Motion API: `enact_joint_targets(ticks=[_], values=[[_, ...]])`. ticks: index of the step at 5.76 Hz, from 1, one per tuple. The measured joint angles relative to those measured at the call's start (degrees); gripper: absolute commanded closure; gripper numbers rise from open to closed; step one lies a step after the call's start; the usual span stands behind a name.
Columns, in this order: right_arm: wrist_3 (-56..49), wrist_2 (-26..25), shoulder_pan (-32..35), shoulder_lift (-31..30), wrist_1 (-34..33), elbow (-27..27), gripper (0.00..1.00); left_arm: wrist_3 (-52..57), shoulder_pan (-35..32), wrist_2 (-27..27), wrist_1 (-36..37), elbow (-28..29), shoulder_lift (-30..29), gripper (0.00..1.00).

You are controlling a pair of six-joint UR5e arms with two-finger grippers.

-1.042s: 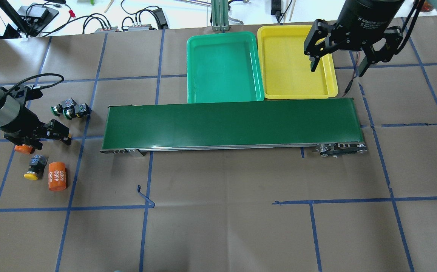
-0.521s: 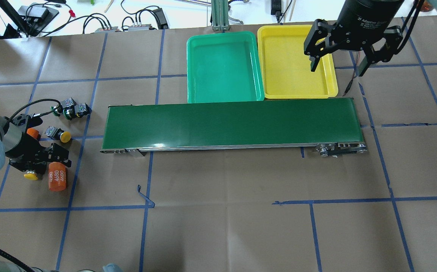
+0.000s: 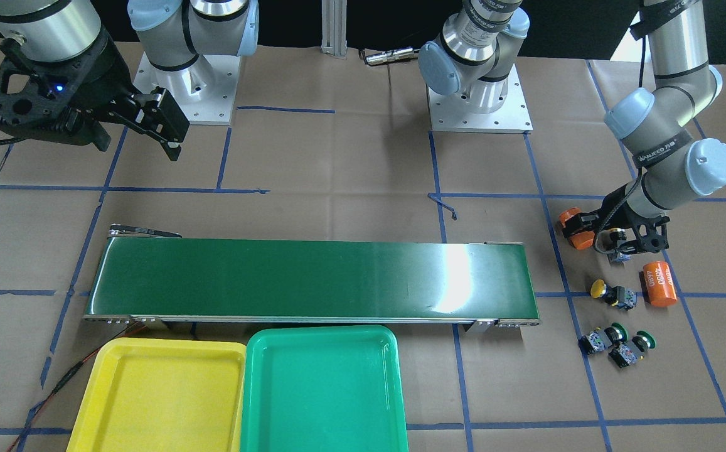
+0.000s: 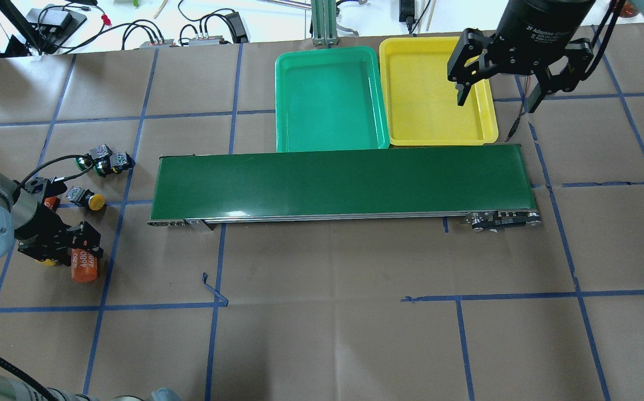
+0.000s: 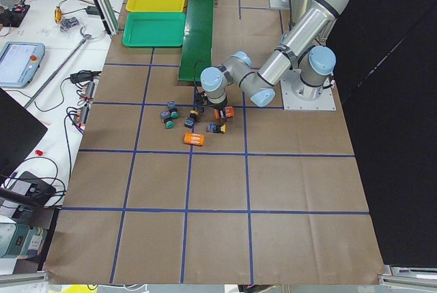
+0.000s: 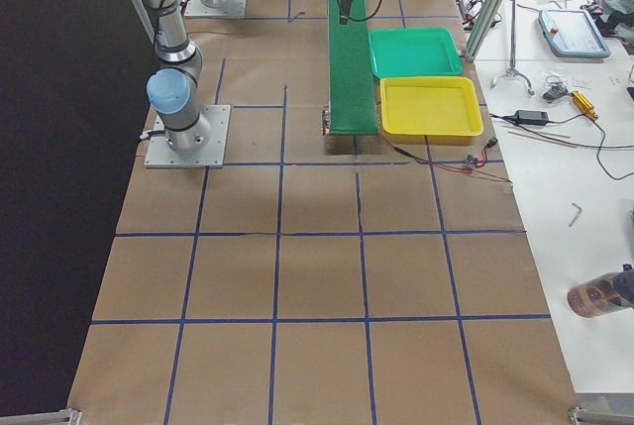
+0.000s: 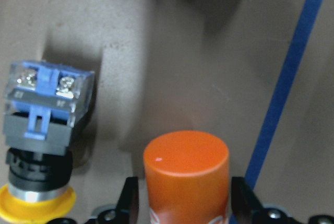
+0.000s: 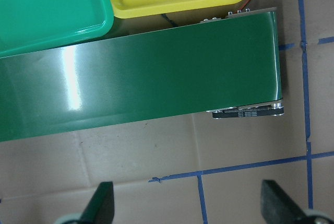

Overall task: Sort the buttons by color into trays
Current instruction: 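Grasp the orange cell with the left gripper and lift it, then place the orange cell on the belt with left gripper while right lowers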

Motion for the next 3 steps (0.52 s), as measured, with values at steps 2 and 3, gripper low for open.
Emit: enact_joint_targets(ticks=[2,3], values=[[0.00,0.01,0.00,0.00,0.00,0.00,0.00,-0.61,-2.03,-0.12,-0.21,1.06,0.75,1.00],[0.00,-0.02,0.00,0.00,0.02,0.00,0.00,-0.47,-6.39,-0.90,-2.81,4.00,2.34,0.99]])
